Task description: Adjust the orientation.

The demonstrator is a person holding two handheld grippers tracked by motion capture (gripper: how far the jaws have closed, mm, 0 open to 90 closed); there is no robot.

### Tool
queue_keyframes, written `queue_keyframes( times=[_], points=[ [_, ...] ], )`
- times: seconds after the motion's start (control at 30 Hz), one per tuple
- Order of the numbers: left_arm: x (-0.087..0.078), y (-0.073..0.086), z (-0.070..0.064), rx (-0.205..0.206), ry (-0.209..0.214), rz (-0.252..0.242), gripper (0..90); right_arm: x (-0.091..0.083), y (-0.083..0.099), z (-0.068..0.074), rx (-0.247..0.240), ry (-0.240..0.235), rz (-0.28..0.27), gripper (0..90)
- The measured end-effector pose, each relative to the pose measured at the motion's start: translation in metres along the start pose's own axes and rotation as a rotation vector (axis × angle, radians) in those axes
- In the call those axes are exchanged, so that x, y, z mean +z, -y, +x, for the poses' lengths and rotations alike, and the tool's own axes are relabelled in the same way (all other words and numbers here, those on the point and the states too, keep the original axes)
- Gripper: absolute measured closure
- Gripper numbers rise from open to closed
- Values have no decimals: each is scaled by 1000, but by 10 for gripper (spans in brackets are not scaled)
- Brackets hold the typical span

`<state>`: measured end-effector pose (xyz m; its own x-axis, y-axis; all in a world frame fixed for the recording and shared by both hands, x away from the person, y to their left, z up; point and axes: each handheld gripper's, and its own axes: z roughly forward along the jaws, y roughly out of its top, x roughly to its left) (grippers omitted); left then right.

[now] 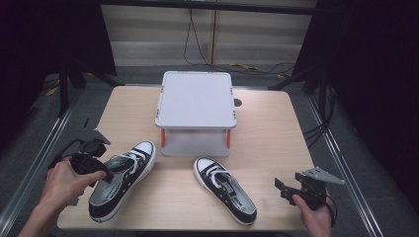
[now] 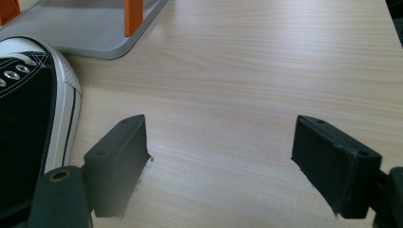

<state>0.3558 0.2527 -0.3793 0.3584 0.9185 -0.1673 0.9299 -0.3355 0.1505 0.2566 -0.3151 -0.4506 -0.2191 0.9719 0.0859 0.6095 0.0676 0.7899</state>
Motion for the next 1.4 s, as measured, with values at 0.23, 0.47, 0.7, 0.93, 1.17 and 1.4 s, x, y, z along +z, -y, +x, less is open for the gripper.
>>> queue_keyframes(
  times=[0.23, 0.47, 0.7, 0.93, 1.17, 1.4],
  points=[
    [-24, 11, -9, 40, 31, -23, 822, 0, 0, 0, 4, 0, -2, 191],
    [-48, 8, -24, 101, 83, -44, 822, 1, -1, 0, 1, 0, -2, 191],
    [-74, -13, -28, 95, 86, -73, 821, 1, -1, 0, -5, -4, -2, 190],
    [-101, -35, -32, 93, 109, -120, 822, 0, -1, -1, -5, -4, -3, 191],
    [-127, -62, -43, 90, 146, -155, 822, 0, -1, -1, -5, -4, -2, 191],
    [-130, -99, -61, 40, 83, -174, 823, 0, -1, -1, -9, -8, -3, 190]
  ],
)
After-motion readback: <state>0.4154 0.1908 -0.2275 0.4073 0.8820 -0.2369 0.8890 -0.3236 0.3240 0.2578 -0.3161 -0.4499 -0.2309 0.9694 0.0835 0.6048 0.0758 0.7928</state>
